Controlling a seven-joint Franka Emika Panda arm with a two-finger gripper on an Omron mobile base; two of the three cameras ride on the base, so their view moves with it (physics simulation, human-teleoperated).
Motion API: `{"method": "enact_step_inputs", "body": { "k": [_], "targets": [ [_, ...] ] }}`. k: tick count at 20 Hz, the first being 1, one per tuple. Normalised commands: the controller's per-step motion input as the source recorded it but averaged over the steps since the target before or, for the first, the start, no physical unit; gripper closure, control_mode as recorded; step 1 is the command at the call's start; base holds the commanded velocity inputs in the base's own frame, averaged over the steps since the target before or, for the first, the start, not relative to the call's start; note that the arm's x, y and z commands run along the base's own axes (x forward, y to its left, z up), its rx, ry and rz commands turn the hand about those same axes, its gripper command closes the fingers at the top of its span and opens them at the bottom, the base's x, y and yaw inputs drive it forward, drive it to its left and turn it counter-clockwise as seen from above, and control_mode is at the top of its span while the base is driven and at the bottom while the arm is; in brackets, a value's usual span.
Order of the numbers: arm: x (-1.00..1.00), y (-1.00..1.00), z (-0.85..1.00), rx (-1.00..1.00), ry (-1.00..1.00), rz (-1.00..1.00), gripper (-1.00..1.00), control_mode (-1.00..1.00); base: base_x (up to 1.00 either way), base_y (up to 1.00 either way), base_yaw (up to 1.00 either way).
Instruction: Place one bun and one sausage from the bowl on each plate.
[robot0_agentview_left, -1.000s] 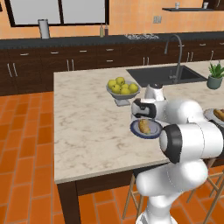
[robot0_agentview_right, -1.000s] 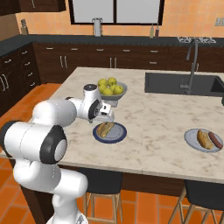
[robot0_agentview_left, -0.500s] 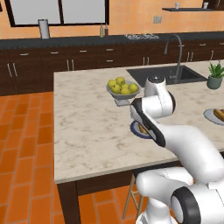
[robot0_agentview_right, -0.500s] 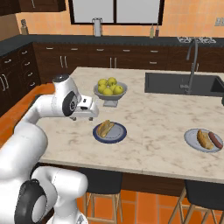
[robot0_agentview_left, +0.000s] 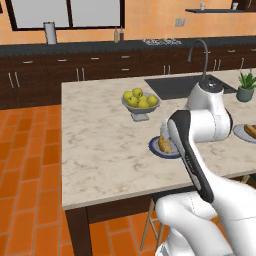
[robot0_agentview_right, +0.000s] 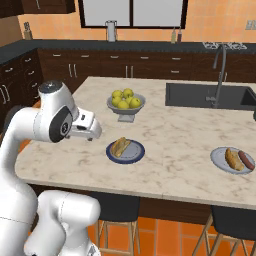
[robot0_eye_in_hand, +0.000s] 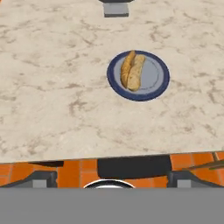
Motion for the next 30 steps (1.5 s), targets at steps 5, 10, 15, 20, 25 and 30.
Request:
{"method": "enact_step_inputs", "body": {
  "k": [5,10,15,20,25,30],
  "targets": [
    [-0.52,0.0,-0.07,0.0,-0.15,0.0,-1.0,-1.0,0.0,0.0,0.0],
    [0.0,-0.01,0.0,0.0,0.0,0.0,-1.0,-1.0,0.0,0.0,0.0],
    [0.0,0.0,0.0,0.0,0.0,0.0,-1.0,1.0,0.0,-0.47,0.0],
    [0.0,0.0,0.0,0.0,0.0,0.0,-1.0,1.0,-0.01,-0.99,0.0],
    [0.0,0.0,0.0,0.0,0.0,0.0,-1.0,1.0,-0.06,-1.0,0.0],
    [0.0,0.0,0.0,0.0,0.0,0.0,-1.0,1.0,-0.2,-1.0,0.0]
  ]
}}
